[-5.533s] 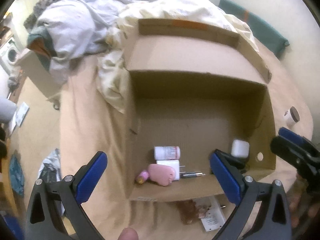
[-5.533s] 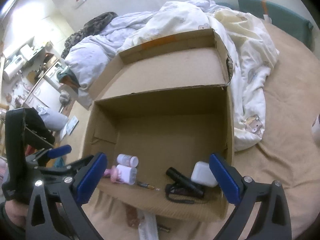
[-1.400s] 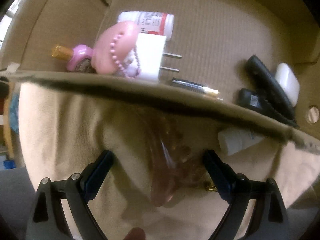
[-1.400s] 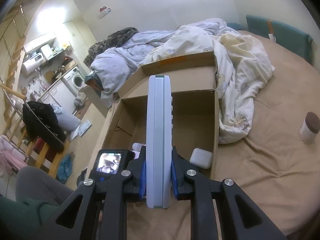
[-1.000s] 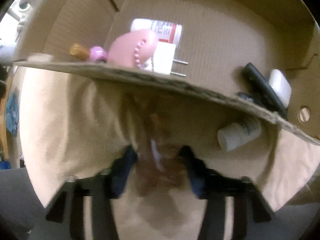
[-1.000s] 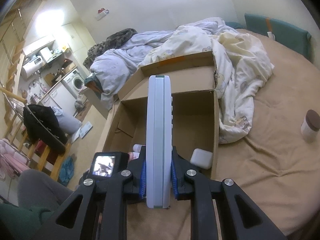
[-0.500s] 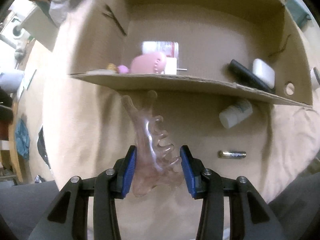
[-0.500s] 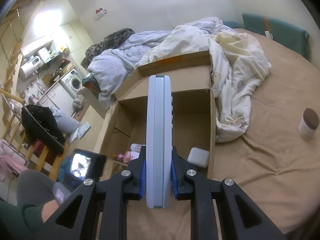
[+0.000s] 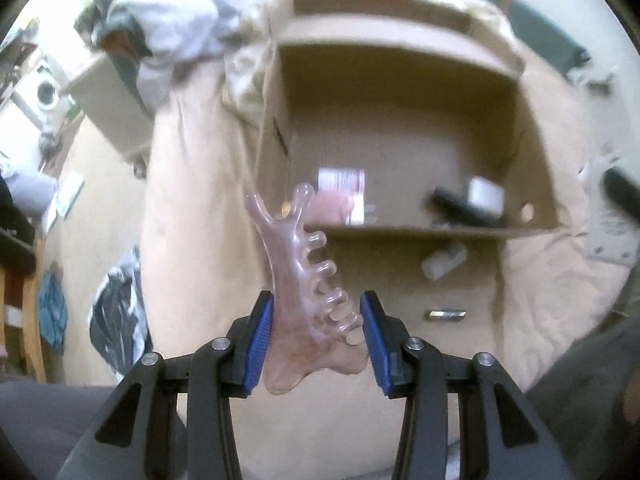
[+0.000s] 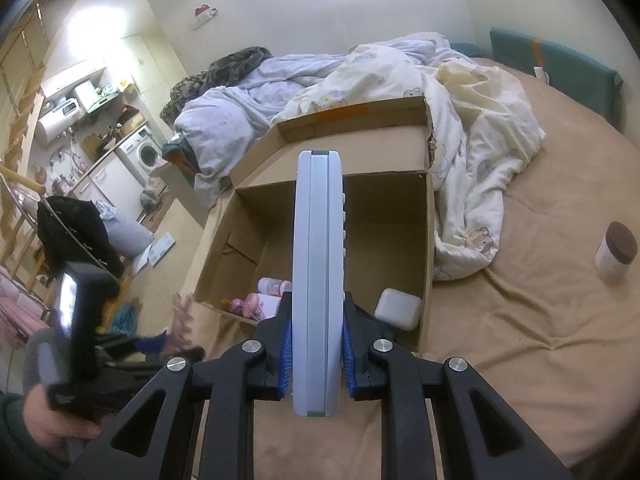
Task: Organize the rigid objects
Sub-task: 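Carry the pink comb and white power strip over the box with both tools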
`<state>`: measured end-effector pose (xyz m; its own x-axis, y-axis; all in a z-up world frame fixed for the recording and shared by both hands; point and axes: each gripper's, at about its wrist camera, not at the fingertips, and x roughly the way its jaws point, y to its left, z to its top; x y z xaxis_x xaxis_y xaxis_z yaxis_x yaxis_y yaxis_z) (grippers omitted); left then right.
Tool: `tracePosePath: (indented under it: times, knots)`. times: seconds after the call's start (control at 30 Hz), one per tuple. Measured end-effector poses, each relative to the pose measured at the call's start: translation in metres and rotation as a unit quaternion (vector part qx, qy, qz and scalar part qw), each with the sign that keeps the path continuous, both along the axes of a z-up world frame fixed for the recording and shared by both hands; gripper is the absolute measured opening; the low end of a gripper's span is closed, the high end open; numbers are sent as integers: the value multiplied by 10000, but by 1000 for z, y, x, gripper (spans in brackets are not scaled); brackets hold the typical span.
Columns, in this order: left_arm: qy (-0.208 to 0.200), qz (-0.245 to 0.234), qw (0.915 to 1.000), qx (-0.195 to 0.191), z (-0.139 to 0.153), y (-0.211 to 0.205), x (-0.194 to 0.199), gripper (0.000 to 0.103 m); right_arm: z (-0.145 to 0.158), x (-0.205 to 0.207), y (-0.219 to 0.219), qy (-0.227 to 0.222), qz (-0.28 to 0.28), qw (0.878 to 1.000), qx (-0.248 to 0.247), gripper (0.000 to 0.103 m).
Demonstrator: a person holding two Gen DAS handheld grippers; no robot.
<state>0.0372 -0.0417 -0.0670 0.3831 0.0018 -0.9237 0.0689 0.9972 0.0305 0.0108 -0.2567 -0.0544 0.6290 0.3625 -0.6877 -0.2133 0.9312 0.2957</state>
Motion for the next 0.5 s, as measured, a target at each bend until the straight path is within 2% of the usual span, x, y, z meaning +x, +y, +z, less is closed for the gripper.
tracePosePath:
  times: [0.27, 0.5]
  knots:
    - [-787, -169, 9967, -110, 48, 11, 16, 40, 0, 1, 2, -13, 23, 10000, -47, 22]
    - [-1034, -347, 9940, 92, 67, 11, 50, 40, 4, 8, 2, -26, 78, 9997, -224, 22]
